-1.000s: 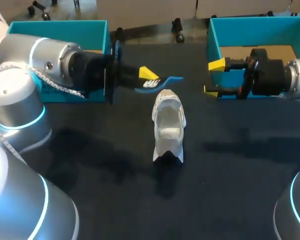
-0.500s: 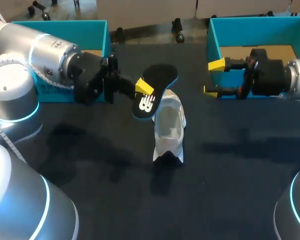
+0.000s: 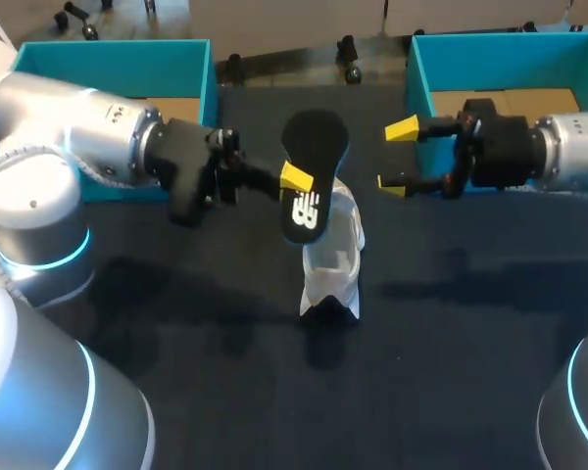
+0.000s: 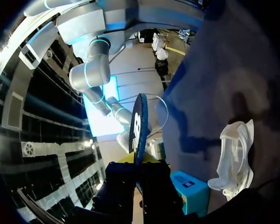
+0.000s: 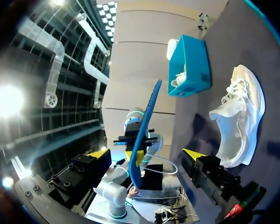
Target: Take the shoe out of the shoebox, open the shoe tongue, remove and reinsert the insole, then place the shoe into the shoebox
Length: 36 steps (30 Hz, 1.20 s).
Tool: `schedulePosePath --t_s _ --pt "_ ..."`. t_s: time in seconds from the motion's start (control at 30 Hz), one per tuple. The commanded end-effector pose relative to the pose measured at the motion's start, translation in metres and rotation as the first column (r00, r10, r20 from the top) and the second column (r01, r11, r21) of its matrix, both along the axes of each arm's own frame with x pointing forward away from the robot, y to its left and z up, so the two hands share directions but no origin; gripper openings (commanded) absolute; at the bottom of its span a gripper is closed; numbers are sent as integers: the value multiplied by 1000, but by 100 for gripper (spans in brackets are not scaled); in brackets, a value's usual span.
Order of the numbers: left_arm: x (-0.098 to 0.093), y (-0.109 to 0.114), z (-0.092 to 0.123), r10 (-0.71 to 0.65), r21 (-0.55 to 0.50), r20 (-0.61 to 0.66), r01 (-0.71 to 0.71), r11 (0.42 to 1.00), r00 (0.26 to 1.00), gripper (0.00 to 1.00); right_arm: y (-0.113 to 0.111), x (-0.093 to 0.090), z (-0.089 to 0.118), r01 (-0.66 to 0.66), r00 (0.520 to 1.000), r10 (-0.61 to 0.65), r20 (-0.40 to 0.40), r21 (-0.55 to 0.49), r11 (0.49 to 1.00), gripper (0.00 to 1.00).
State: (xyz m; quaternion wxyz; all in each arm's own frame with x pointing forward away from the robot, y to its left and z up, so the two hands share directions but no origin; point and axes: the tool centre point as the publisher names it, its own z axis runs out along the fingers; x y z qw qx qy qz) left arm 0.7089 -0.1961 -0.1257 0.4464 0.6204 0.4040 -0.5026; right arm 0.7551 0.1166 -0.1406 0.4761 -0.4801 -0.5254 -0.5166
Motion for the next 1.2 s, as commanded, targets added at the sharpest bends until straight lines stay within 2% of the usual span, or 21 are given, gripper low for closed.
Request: schedulePosePath --t_s 0.03,0.17,0.4,0.5,0.73,1.07,1.13,1.2 --pt "-4 -9 -7 42 -6 27 -42 999 999 0 9 6 2 -20 1000 20 -10 -9 1000 100" --pt "-3 -19 -16 62 2 29 -62 998 998 0 15 7 4 -39 999 39 -27 -17 999 98" --pt "-3 -35 -27 93 6 59 -94 996 994 0 23 5 6 -58 997 58 -42 -13 998 72" --pt "-4 -41 -28 96 4 68 -96 995 993 0 25 4 6 -64 997 63 -47 -9 998 57" --pt "-3 -55 -28 93 -2 84 -93 996 992 0 31 4 4 -82 995 82 -58 4 997 55" --pt "1 -64 -25 87 -12 87 -87 996 992 0 35 3 2 -97 993 97 -71 7 995 44" --pt "2 -64 -26 90 -13 88 -89 996 992 0 36 4 1 -94 993 94 -73 7 996 36" --pt "3 -64 -26 94 -14 86 -93 996 992 0 35 4 0 -90 993 91 -76 6 996 23"
